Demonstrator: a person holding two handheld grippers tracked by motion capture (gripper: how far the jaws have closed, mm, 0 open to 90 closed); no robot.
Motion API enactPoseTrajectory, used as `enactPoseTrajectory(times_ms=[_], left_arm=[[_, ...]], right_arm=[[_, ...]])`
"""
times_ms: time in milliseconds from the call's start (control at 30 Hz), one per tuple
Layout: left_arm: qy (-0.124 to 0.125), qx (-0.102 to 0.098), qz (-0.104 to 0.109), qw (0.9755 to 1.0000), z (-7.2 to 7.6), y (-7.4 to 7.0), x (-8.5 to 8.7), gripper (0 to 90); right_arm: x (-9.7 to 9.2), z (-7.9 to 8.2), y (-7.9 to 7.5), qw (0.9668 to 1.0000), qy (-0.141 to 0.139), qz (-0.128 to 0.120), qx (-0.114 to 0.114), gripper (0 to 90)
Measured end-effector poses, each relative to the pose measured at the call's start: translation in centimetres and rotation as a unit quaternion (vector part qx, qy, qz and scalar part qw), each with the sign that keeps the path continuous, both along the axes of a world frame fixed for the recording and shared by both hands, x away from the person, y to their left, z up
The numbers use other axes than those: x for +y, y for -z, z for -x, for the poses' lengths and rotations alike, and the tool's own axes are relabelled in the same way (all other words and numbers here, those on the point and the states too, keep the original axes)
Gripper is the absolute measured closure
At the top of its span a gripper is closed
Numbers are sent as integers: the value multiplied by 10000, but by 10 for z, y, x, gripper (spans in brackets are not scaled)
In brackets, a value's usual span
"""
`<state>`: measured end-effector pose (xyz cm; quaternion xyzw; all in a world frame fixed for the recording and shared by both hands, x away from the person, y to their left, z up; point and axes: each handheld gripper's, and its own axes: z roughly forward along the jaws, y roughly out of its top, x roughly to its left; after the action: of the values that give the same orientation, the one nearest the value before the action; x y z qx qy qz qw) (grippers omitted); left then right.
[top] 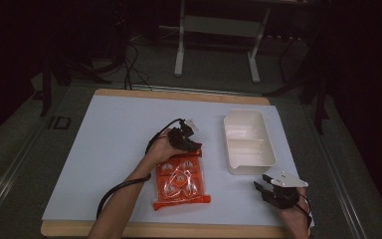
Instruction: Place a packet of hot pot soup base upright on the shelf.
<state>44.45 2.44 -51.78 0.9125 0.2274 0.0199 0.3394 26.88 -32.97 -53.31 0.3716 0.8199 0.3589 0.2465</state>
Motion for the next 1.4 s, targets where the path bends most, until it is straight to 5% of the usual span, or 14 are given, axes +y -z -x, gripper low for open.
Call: enactPoseTrajectory(times_ms=[133, 433, 1067, 1400], left_arm=[[-101, -82, 54, 9999, 2, 1, 1, 895], [-307, 105, 341, 9989, 1, -10, 8, 899], [-664, -41, 803, 9945, 3, -69, 46, 900], [-750, -166, 924, 9928, 8, -100, 46, 900]], right_arm=[[1, 0, 0, 10000, -14, 13, 15, 550], [-1, 0, 0, 10000, -3, -4, 14, 551], [0, 0, 1, 10000, -9, 19, 43, 552], [0, 0, 1, 10000, -4, 17, 36, 552]])
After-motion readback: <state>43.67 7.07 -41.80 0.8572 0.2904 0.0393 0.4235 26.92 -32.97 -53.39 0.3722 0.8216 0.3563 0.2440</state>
